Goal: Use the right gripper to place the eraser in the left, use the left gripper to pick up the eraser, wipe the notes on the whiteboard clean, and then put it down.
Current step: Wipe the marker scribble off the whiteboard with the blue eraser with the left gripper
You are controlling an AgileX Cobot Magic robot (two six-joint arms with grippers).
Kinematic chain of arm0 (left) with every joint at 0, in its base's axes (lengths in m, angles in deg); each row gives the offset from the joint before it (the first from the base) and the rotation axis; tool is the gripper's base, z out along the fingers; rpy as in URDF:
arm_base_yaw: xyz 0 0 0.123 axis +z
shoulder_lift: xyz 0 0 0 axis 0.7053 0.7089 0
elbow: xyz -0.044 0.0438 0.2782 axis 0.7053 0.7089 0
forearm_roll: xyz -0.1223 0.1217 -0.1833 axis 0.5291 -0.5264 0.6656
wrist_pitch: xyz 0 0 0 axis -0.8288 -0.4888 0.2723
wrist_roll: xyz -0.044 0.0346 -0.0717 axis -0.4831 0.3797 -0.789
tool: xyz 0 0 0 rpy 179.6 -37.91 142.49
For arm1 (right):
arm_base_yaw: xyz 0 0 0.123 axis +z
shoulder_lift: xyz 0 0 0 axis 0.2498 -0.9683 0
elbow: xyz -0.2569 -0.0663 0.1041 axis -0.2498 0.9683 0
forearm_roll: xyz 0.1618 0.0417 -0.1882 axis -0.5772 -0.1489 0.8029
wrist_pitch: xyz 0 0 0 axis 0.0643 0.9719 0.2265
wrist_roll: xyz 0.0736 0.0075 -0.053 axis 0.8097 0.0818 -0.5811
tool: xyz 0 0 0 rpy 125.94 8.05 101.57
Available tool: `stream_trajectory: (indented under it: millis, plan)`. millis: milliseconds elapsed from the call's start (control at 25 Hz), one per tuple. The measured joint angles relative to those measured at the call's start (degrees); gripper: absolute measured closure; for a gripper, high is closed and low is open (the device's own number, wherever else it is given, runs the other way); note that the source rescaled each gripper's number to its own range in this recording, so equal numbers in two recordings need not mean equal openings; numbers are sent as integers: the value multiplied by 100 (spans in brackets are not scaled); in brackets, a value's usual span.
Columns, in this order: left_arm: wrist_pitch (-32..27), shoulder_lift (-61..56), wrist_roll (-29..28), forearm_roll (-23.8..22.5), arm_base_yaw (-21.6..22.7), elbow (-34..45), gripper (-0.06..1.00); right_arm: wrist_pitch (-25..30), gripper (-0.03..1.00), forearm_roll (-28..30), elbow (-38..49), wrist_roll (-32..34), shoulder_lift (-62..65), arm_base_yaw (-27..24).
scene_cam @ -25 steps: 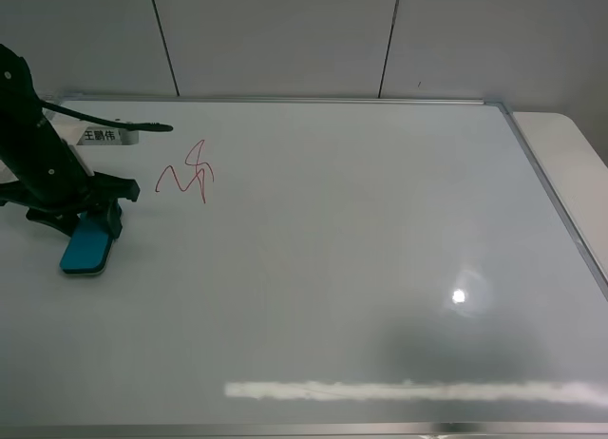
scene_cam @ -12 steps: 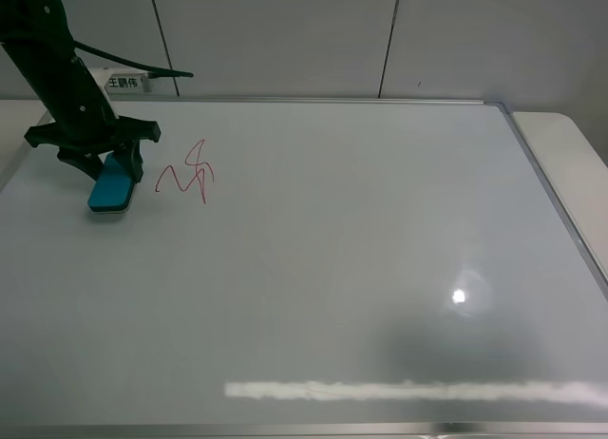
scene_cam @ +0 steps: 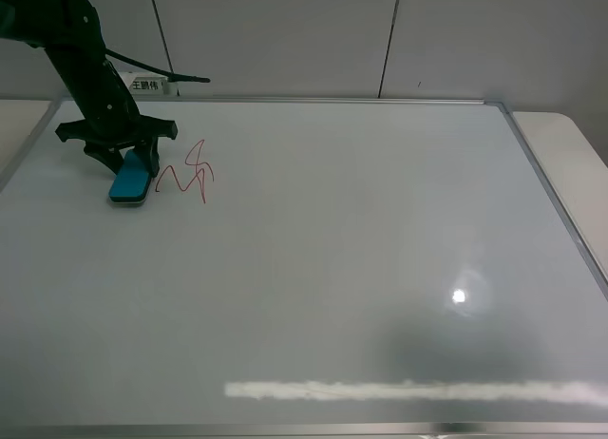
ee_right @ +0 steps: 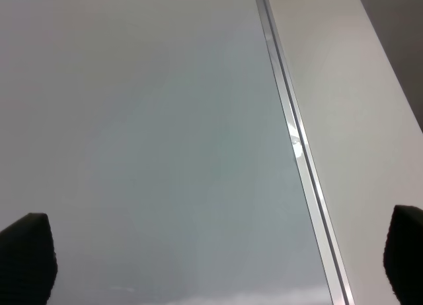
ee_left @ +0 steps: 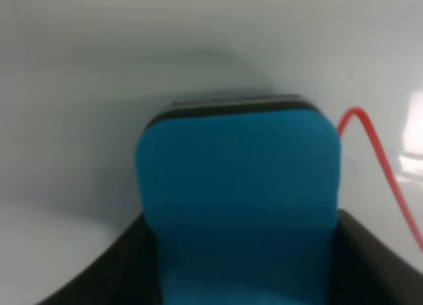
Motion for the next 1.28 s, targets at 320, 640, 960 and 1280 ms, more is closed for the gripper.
stream_trajectory:
  millis: [320, 640, 960, 1280]
  plan:
    - [-20, 313, 45, -106, -86, -196, 92, 0, -3, 0, 0, 0, 0, 0]
    - [49, 330, 45, -165, -359, -213, 92, 0, -3, 0, 0, 0, 0, 0]
    - [73, 350, 45, -167, -1361, -213, 92, 0, -3, 0, 0, 0, 0, 0]
    - [78, 385, 40, -112, -2445, -213, 92, 0, -3, 0, 0, 0, 0, 0]
